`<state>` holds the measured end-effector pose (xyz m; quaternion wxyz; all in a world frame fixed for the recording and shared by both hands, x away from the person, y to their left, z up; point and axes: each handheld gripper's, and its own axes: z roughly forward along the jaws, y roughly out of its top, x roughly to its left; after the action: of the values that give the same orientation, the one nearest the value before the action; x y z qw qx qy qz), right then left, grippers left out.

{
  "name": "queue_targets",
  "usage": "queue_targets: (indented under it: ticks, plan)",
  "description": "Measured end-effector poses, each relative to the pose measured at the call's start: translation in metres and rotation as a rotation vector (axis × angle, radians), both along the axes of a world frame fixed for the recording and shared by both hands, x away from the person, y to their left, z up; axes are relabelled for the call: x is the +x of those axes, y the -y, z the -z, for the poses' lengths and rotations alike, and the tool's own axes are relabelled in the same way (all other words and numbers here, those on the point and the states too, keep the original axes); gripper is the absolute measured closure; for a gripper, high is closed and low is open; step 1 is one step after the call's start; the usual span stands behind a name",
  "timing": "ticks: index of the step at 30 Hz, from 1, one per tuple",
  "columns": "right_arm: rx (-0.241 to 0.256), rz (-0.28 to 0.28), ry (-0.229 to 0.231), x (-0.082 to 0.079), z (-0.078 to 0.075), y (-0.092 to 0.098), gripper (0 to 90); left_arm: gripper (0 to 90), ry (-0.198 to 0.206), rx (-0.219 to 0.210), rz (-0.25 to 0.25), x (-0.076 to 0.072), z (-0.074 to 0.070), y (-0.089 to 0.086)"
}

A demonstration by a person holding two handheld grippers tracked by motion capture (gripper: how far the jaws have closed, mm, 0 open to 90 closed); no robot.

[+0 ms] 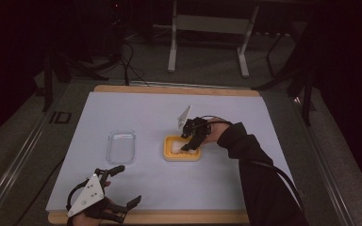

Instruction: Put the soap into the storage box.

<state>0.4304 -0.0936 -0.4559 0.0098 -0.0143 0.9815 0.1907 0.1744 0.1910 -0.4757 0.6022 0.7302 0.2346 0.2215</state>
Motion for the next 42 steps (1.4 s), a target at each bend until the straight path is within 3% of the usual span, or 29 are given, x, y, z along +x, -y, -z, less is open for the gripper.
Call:
queue_targets:
  ticks: [4, 5, 7, 13, 16, 21, 24, 25, 28, 32, 36, 40, 42]
  plan:
    - [-0.017, 0.043, -0.005, -0.002, -0.007, 0.004, 39.4, 1.2, 0.0, 0.0, 0.0, 0.0, 0.0, 0.0]
    - [-0.021, 0.08, 0.017, -0.003, -0.012, 0.009, 34.2, 1.1, -0.001, 0.002, 0.0, 0.001, 0.0, 0.0]
    - [-0.022, 0.096, 0.014, -0.002, -0.013, 0.011, 34.2, 1.2, -0.001, 0.002, 0.0, 0.001, 0.0, 0.0]
    - [-0.018, 0.199, 0.036, -0.001, -0.028, 0.027, 23.1, 1.1, -0.005, -0.004, -0.002, 0.002, 0.001, 0.0]
    - [-0.038, 0.234, 0.008, -0.001, -0.03, 0.031, 15.9, 1.1, -0.004, -0.002, -0.003, 0.001, 0.001, 0.0]
    - [-0.049, 0.33, 0.042, 0.002, -0.031, 0.037, 14.3, 1.2, -0.004, -0.001, -0.002, 0.001, 0.001, 0.0]
    - [-0.023, 0.398, 0.066, -0.001, -0.033, 0.043, 14.0, 1.1, -0.004, 0.0, -0.002, 0.001, 0.001, 0.0]
    - [-0.023, 0.398, 0.066, -0.001, -0.033, 0.043, 14.0, 1.1, -0.004, 0.0, -0.002, 0.001, 0.001, 0.0]
    - [0.011, 0.459, 0.124, -0.008, -0.033, 0.052, 13.6, 1.1, -0.004, 0.0, -0.001, 0.001, 0.001, 0.0]
    - [0.067, 0.512, 0.118, -0.016, -0.034, 0.064, 13.5, 1.1, -0.005, 0.004, -0.003, 0.001, 0.001, 0.001]
    - [0.08, 0.535, 0.143, -0.023, -0.033, 0.076, 12.7, 1.1, -0.005, 0.004, -0.002, 0.001, 0.001, 0.001]
    - [0.123, 0.604, 0.15, -0.028, -0.034, 0.088, 13.0, 1.1, -0.007, 0.005, -0.001, 0.001, 0.001, 0.001]
    - [0.149, 0.654, 0.182, -0.031, -0.034, 0.094, 13.2, 1.1, -0.007, 0.006, -0.001, 0.001, 0.001, 0.001]
